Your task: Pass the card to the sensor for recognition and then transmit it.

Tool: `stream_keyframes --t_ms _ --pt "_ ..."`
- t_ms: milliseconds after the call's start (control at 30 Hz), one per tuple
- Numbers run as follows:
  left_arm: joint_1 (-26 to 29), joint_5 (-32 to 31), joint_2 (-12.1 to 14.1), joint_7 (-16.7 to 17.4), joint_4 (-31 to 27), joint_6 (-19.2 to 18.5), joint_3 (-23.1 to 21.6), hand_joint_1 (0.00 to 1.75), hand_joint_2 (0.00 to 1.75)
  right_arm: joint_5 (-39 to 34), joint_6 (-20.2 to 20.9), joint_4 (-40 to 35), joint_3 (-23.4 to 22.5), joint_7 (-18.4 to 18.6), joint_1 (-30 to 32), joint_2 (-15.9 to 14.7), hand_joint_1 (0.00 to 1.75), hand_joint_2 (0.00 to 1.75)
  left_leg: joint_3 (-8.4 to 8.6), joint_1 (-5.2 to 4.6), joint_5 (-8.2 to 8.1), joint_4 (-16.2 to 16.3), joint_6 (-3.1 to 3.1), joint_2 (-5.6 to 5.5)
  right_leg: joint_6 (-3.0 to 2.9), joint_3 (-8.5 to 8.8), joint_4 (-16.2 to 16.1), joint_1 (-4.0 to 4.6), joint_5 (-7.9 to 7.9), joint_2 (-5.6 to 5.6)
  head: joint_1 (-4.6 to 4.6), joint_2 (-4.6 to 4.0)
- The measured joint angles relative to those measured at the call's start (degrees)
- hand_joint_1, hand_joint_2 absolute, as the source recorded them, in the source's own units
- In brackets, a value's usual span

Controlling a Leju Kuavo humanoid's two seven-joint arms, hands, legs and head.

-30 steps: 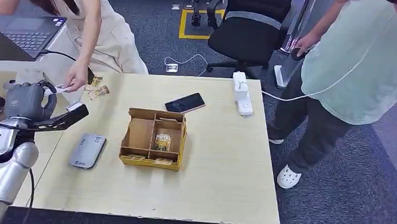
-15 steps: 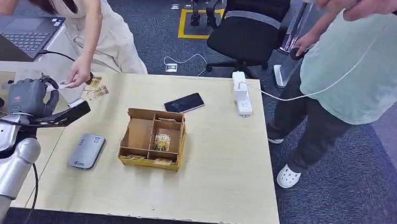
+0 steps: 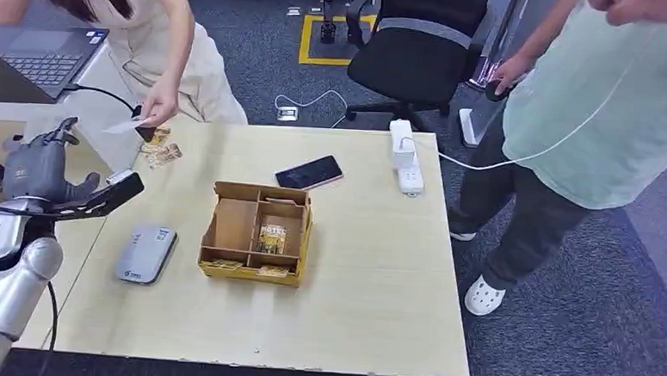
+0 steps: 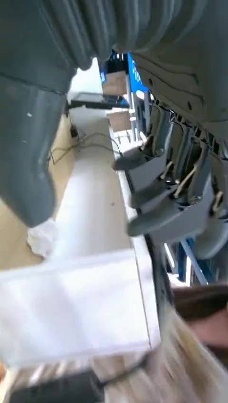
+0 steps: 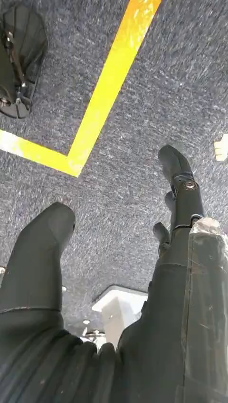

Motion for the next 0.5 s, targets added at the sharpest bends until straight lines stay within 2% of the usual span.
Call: stream_keyframes --t_ms 167,200,300,400,500 --pt "1.4 0.4 1.2 -0.7 0.4 0.3 0.0 0.0 1.75 0.0 0.0 0.0 0.0 0.0 0.1 0.0 0.0 1.75 -0.02 0.0 0.0 0.0 0.0 -0.02 0.0 0.0 0.0 0.0 -0.01 -0.05 0.02 0.0" --pt "1.6 1.3 1.3 -1.8 0.4 0.2 0.0 0.0 1.75 0.0 0.0 0.0 0.0 0.0 0.1 0.0 0.0 1.75 -0.04 0.0 0.0 0.0 0.0 -0.02 0.0 0.0 0.0 0.0 -0.01 -0.06 0.02 0.0" --pt "4.1 6.8 2.1 -8.1 -0.9 -1.0 0.0 0.0 1.75 0.0 0.0 0.0 0.0 -0.5 0.1 0.0 0.0 1.75 -0.01 -0.01 -0.01 0.0 0.0 0.05 0.0 0.03 0.0 -0.02 0.0 0.04 0.02 0.02" --pt "8.9 13.6 3.4 -14.4 -5.7 -4.4 0.0 0.0 1.75 0.0 0.1 0.0 0.0 -0.5 0.1 0.0 0.0 1.75 -0.02 -0.01 -0.03 0.0 -0.02 0.07 0.02 -0.01 0.0 -0.02 -0.02 0.08 -0.02 0.0" --pt "13.5 19.6 5.8 -19.2 -11.9 -11.4 0.0 0.0 1.75 0.2 0.2 0.0 0.0 -0.6 -0.1 0.0 0.0 1.75 -0.04 -0.01 -0.06 0.0 0.02 0.05 0.02 -0.02 0.0 -0.02 -0.04 0.06 0.04 0.0"
